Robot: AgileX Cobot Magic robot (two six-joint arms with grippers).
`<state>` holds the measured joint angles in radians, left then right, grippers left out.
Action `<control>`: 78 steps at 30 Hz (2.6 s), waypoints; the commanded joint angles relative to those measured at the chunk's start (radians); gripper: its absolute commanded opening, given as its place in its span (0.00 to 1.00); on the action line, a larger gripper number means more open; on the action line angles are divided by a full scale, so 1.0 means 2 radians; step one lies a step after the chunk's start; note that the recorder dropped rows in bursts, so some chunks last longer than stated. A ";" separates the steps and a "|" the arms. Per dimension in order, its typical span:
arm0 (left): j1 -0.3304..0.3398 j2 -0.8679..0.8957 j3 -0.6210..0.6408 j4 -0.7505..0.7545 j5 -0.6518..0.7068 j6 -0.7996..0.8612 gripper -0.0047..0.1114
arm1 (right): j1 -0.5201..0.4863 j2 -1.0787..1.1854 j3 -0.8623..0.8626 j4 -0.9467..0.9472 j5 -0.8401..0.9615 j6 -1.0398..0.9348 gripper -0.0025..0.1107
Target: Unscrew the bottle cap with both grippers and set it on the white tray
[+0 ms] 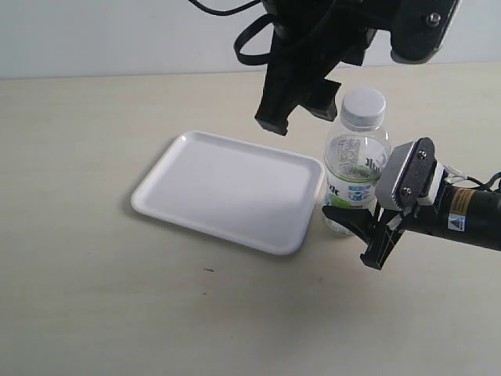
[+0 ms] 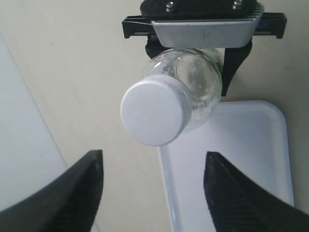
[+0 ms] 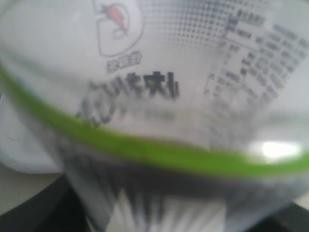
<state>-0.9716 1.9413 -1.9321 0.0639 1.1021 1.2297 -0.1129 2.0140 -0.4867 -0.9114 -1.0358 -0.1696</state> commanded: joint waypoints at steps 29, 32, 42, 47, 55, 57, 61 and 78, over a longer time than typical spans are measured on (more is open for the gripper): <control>-0.003 0.013 -0.003 -0.040 -0.024 0.020 0.55 | -0.002 0.003 0.000 0.007 0.065 -0.028 0.02; -0.003 0.013 -0.003 -0.042 -0.031 0.020 0.55 | -0.002 0.003 0.000 0.007 0.065 -0.027 0.02; -0.003 0.013 -0.003 -0.042 -0.050 -0.077 0.55 | -0.002 0.003 0.000 0.006 0.065 -0.027 0.02; -0.003 0.013 -0.003 -0.041 -0.049 -0.107 0.55 | -0.002 0.003 0.000 0.006 0.065 -0.026 0.02; -0.003 0.013 -0.003 -0.037 -0.019 -0.166 0.55 | -0.002 0.003 0.000 0.006 0.062 -0.026 0.02; -0.003 0.013 -0.006 -0.037 -0.008 -0.180 0.55 | -0.002 0.003 0.000 0.006 0.062 -0.026 0.02; -0.002 0.013 -0.011 -0.032 0.001 -0.204 0.52 | -0.002 0.003 0.000 0.006 0.062 -0.026 0.02; -0.002 0.017 -0.018 -0.032 0.038 -0.269 0.57 | -0.002 0.003 0.000 0.005 0.061 -0.026 0.02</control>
<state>-0.9751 1.9717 -1.9608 0.0000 1.1573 0.7278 -0.1129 2.0123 -0.4867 -0.9050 -1.0295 -0.1980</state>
